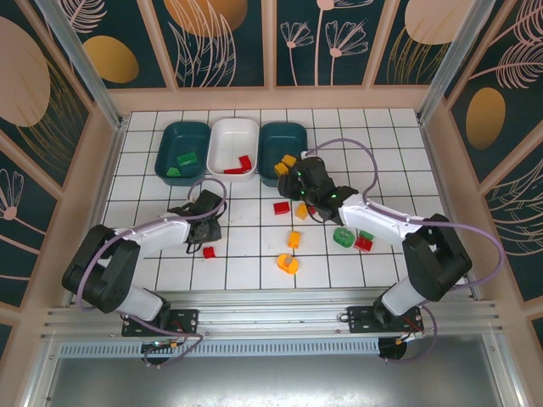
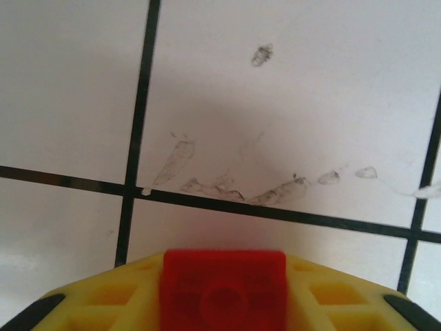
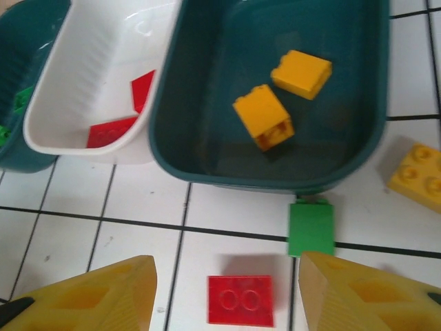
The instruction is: Sort the legos into containers by color
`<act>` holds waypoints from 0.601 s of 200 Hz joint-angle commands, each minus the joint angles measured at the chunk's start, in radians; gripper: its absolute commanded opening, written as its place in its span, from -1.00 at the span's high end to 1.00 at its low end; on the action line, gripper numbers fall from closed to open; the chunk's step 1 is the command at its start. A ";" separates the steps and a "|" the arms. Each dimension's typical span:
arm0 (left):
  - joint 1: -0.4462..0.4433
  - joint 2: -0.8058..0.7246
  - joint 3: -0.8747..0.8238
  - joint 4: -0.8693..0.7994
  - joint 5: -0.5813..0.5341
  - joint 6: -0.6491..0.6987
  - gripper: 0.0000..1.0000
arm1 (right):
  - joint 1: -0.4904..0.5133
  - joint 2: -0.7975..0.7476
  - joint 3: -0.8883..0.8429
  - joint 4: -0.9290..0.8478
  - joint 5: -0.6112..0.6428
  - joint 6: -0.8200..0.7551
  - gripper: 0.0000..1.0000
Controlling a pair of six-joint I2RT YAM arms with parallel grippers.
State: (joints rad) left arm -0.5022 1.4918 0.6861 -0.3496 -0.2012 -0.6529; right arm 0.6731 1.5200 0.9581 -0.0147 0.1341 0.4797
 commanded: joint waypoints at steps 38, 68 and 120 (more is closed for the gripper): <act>-0.002 -0.017 0.210 -0.068 -0.025 0.051 0.76 | -0.081 -0.134 -0.091 -0.059 0.041 0.043 -0.13; 0.003 0.078 0.467 -0.076 -0.039 0.095 0.77 | -0.108 -0.173 -0.131 -0.082 0.034 0.047 -0.14; 0.120 0.481 0.878 -0.074 0.148 0.102 0.74 | -0.106 -0.155 -0.183 -0.102 -0.063 0.053 -0.20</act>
State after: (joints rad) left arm -0.4446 1.7931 1.4517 -0.3847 -0.1463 -0.5682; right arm 0.5682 1.3495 0.7982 -0.0799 0.1036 0.5159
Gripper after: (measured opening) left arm 0.232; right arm 0.600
